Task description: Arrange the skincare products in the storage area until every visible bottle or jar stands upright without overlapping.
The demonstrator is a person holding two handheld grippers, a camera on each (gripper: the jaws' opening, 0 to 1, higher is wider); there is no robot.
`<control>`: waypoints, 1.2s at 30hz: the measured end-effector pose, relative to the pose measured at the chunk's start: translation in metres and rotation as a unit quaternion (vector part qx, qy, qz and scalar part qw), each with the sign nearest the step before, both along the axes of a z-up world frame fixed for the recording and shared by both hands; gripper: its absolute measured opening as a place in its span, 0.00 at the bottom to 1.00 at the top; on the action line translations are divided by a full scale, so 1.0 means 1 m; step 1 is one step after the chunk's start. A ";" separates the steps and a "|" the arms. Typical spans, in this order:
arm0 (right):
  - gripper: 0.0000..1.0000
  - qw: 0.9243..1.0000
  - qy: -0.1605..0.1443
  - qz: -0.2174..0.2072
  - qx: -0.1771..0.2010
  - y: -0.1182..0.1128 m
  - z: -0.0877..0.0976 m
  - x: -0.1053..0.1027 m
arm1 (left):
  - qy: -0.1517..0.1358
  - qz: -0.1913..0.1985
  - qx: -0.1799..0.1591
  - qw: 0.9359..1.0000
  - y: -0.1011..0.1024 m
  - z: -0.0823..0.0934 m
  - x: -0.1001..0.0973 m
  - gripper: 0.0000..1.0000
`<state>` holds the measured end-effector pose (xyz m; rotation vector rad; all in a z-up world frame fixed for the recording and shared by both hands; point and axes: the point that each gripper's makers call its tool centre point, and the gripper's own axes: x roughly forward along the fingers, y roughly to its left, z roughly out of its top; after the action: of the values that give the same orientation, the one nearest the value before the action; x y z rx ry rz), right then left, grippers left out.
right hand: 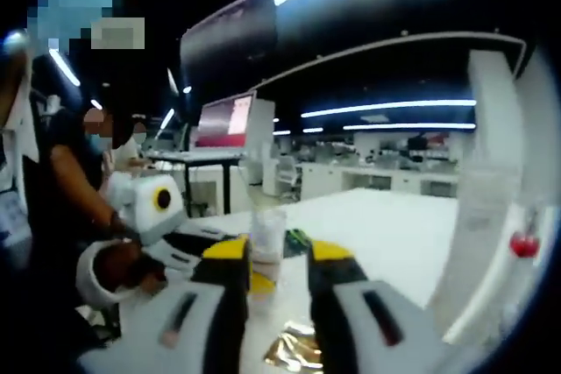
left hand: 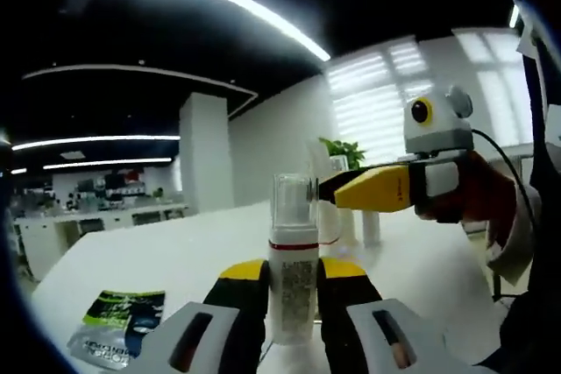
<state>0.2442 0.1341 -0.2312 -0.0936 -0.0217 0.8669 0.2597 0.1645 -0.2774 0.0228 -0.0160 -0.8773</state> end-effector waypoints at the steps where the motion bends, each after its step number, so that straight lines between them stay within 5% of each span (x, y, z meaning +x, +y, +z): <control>1: 0.25 1.000 0.004 -0.001 -0.004 -0.002 -0.004 -0.001 | 0.004 -0.002 -0.007 1.000 0.000 0.001 0.000 0.21; 11: 0.30 0.999 0.028 -0.002 -0.041 -0.002 -0.039 -0.015 | 0.039 -0.024 -0.071 0.996 0.001 0.013 -0.009 0.21; 19: 0.29 0.998 0.030 0.005 -0.058 0.015 -0.060 -0.022 | 0.081 -0.086 -0.138 0.983 -0.003 0.025 -0.020 0.21; 22: 0.29 0.998 0.035 0.012 -0.054 0.021 -0.065 -0.023 | 0.071 -0.120 -0.157 0.978 -0.008 0.035 -0.030 0.21; 36: 0.22 0.999 0.031 0.020 -0.007 0.010 -0.046 -0.031 | 0.076 -0.176 -0.167 0.967 -0.022 0.038 -0.046 0.21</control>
<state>0.2131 0.1442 -0.2774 -0.0787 0.0407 0.9100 0.2142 0.1423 -0.2390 -0.3724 -0.0254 -1.2202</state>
